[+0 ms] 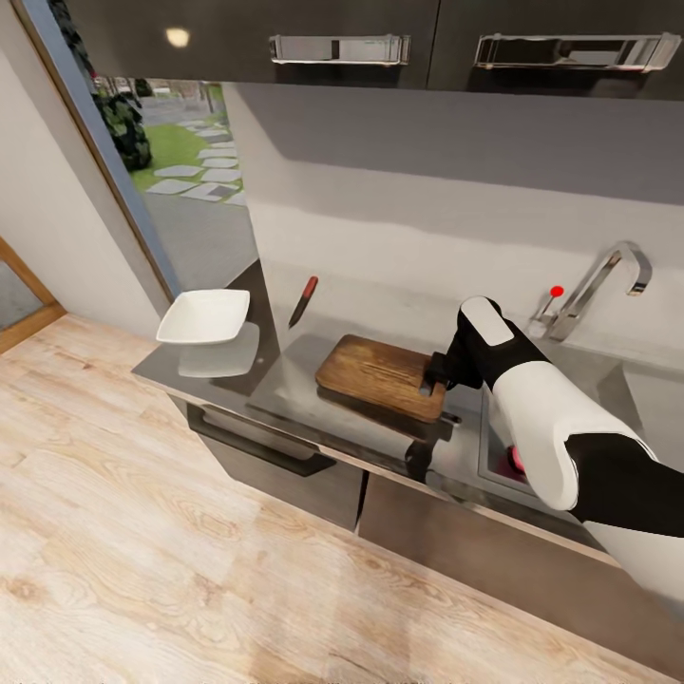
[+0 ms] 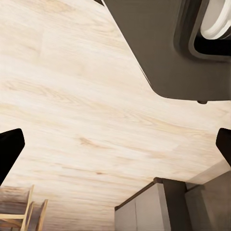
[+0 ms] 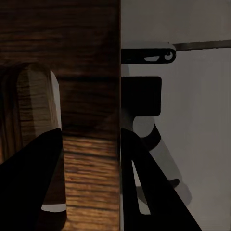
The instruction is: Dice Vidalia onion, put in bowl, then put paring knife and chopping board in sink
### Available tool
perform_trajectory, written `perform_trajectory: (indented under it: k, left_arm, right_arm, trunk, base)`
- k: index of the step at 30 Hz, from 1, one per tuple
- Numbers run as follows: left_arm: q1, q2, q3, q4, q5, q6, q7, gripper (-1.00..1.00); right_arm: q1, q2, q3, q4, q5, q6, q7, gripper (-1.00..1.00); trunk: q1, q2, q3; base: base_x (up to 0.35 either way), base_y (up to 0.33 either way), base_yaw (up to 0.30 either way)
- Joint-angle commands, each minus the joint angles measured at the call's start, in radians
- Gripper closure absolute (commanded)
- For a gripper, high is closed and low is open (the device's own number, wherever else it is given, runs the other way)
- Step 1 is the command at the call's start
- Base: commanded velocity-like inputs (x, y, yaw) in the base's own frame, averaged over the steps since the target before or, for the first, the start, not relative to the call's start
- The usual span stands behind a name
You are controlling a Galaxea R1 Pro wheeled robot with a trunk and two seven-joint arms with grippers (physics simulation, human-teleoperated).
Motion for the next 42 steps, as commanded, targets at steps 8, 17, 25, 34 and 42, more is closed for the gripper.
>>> perform_trajectory:
  k: [8, 17, 25, 34, 42]
  left_arm:
    - [0.000, 0.000, 0.000, -0.001, 0.001, -0.002, 0.000, -1.00]
    - [0.000, -0.001, 0.000, -0.001, 0.001, -0.002, 0.000, -1.00]
    - [0.000, 0.000, 0.000, -0.001, 0.001, -0.002, 0.000, -1.00]
    - [0.000, -0.001, 0.000, -0.001, 0.001, -0.002, 0.000, -1.00]
    - [0.000, 0.000, 0.000, -0.001, 0.001, -0.002, 0.000, -1.00]
  right_arm:
    - [0.000, 0.000, 0.003, -0.001, -0.006, 0.009, -0.006, 1.00]
    - [0.000, 0.000, 0.003, -0.001, -0.006, 0.009, -0.006, 1.00]
    - [-0.001, 0.000, 0.003, -0.001, -0.006, 0.009, -0.006, 1.00]
    - [-0.001, 0.000, 0.003, -0.001, -0.006, 0.008, -0.006, 1.00]
    - [0.000, 0.000, 0.003, -0.001, -0.006, 0.008, -0.006, 1.00]
  trunk:
    - [0.001, -0.001, -0.010]
    - [0.001, -0.001, -0.013]
    - [0.001, -0.001, -0.015]
    - [0.001, -0.001, -0.020]
    - [0.001, -0.001, -0.020]
  base:
    - [0.000, 0.000, 0.000]
    - [0.000, 0.000, 0.000]
    - [0.000, 0.000, 0.000]
    - [0.000, 0.000, 0.000]
    - [0.000, 0.000, 0.000]
